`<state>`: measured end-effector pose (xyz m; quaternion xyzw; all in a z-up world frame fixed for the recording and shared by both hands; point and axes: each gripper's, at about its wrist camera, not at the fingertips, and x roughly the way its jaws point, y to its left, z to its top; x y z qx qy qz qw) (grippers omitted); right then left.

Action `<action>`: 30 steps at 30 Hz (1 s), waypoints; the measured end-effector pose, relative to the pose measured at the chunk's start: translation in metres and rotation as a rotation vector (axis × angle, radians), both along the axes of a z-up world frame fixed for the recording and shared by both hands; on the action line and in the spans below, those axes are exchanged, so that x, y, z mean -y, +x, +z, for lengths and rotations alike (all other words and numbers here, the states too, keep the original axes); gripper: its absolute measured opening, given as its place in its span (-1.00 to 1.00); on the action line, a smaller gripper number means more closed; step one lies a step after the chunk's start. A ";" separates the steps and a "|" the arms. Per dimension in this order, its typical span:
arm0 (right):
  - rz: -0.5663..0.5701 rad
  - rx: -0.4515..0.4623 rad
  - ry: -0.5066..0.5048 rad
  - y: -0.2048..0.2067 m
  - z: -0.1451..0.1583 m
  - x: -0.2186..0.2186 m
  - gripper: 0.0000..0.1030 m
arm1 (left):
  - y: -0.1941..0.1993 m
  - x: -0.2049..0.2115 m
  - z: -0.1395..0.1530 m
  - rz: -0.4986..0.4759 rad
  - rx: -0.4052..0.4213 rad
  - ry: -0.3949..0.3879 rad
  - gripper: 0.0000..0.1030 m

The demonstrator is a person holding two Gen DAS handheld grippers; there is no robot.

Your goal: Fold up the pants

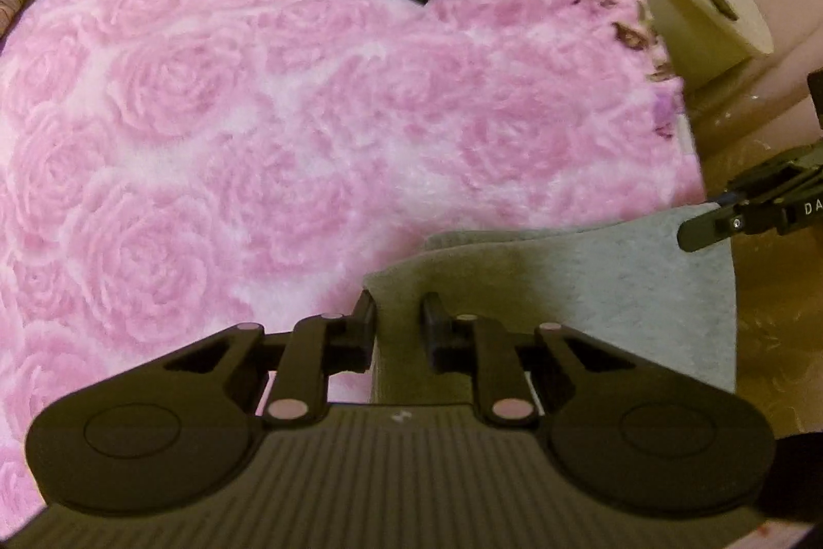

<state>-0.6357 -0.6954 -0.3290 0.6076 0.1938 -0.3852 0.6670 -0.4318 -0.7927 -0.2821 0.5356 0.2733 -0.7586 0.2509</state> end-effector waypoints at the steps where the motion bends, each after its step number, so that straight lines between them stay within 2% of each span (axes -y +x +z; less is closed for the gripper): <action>1: -0.008 -0.004 0.004 0.000 -0.009 0.002 -0.68 | -0.002 0.002 -0.009 0.004 0.007 0.001 -0.70; 4: -0.023 -0.001 0.014 -0.005 -0.028 0.005 -0.68 | -0.001 0.007 -0.025 0.042 0.000 0.018 -0.69; 9: 0.013 -0.032 -0.023 -0.004 -0.018 0.003 -0.68 | 0.001 0.011 -0.021 0.071 0.000 0.015 -0.67; 14: -0.021 -0.035 -0.005 -0.003 -0.031 0.003 -0.67 | -0.010 0.007 -0.029 0.048 0.039 -0.012 -0.67; 17: -0.006 -0.052 -0.014 -0.002 -0.028 0.003 -0.64 | -0.009 0.008 -0.028 0.068 0.039 -0.016 -0.63; 19: 0.012 -0.083 -0.034 -0.002 -0.018 0.002 -0.52 | -0.004 0.005 -0.021 0.091 0.043 -0.034 -0.47; 23: -0.030 -0.178 -0.107 -0.006 0.014 -0.008 -0.41 | 0.015 -0.004 0.005 0.156 0.044 -0.079 -0.43; 26: -0.088 -0.175 -0.164 -0.009 0.043 -0.026 -0.37 | 0.038 -0.023 0.033 0.195 0.030 -0.118 -0.48; 30: -0.034 -0.152 -0.204 0.016 0.068 -0.063 -0.35 | 0.076 -0.068 0.063 0.265 -0.011 -0.143 -0.48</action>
